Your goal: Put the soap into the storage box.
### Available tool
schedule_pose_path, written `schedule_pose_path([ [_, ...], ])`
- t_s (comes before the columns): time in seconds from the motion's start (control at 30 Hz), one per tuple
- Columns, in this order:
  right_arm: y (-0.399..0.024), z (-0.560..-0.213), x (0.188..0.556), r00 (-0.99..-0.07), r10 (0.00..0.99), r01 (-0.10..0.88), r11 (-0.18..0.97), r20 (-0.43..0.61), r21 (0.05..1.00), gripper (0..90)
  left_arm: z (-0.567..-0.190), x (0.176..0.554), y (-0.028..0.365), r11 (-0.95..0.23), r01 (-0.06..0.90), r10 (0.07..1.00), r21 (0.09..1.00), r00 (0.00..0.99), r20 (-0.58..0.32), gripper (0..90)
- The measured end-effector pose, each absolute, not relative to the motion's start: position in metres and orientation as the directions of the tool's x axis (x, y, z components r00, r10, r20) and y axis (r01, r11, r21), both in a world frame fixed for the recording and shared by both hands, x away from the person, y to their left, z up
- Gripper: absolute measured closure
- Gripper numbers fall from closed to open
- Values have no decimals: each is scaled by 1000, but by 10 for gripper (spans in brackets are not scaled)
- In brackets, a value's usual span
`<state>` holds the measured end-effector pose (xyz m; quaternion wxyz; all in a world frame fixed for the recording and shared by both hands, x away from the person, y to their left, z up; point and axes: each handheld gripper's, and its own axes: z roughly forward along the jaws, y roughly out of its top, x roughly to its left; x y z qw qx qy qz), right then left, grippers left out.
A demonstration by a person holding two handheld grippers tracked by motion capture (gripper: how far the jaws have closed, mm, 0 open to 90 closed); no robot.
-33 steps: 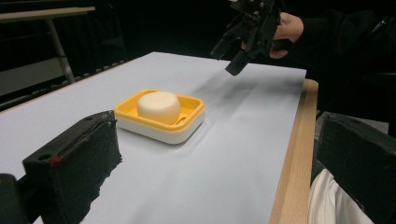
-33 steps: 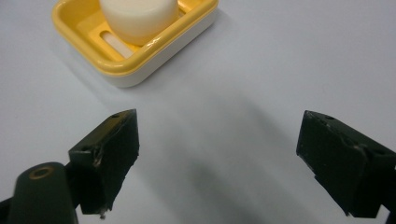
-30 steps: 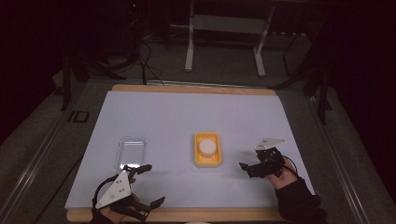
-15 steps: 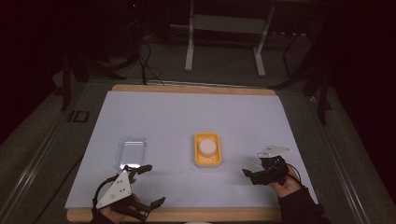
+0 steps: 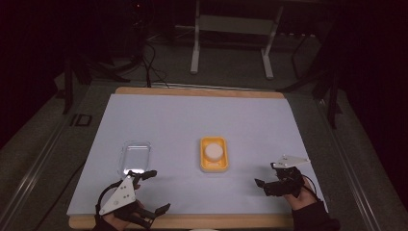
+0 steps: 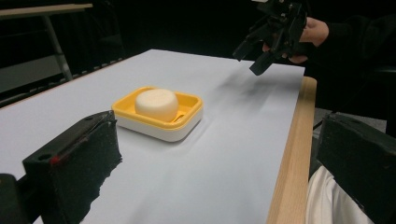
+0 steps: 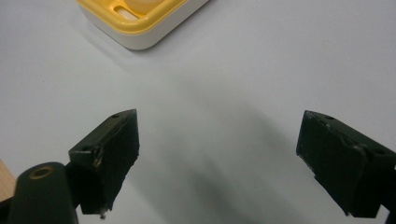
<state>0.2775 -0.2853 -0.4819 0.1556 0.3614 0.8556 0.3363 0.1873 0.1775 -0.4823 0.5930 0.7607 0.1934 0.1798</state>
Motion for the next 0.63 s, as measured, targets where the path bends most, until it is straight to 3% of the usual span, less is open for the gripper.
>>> schedule_pose_path([
  [0.63,-285,-484,282,-690,723,487,503,-39,714,134,-483,187,177,-225,84,508,971,860,43,1],
])
